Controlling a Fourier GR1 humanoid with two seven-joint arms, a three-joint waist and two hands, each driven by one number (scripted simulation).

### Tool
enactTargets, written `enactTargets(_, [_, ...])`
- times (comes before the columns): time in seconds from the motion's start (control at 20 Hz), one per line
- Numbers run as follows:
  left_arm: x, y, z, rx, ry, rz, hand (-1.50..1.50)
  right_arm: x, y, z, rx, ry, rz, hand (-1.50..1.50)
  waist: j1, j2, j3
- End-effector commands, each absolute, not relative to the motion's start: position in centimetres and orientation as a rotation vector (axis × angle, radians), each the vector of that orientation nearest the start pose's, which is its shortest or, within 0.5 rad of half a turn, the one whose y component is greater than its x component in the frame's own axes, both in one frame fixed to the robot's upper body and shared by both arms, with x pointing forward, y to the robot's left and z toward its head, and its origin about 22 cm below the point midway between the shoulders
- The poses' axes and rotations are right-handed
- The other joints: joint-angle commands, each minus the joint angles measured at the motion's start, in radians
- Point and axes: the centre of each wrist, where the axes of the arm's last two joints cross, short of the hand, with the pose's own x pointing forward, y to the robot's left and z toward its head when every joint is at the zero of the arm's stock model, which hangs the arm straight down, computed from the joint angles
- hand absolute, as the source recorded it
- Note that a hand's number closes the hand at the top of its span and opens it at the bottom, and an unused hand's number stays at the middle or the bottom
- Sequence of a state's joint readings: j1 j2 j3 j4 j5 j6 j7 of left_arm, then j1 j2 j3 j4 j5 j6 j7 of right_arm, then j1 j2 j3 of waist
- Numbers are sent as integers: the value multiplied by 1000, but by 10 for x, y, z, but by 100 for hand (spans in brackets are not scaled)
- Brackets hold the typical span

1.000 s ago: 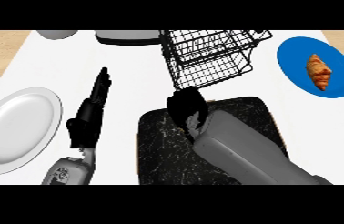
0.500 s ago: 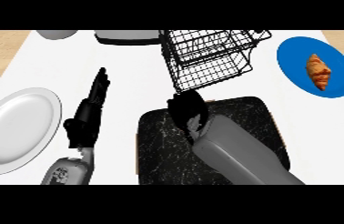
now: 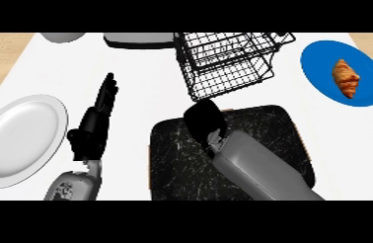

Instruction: Pick the squash from the tray and place it in the tiered basket

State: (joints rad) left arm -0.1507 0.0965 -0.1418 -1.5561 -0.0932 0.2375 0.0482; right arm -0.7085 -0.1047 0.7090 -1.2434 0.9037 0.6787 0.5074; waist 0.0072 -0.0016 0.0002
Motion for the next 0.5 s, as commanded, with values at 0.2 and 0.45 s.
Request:
enactTargets(0.2, [266, 196, 33, 215, -1656, -92, 0, 301, -19, 69, -868, -939, 1920, 150, -4, 1, 0])
enactTargets(0.45, [274, 190, 24, 196, -1662, -108, 0, 260, -8, 41, -901, -890, 1744, 150, 3, 2, 0])
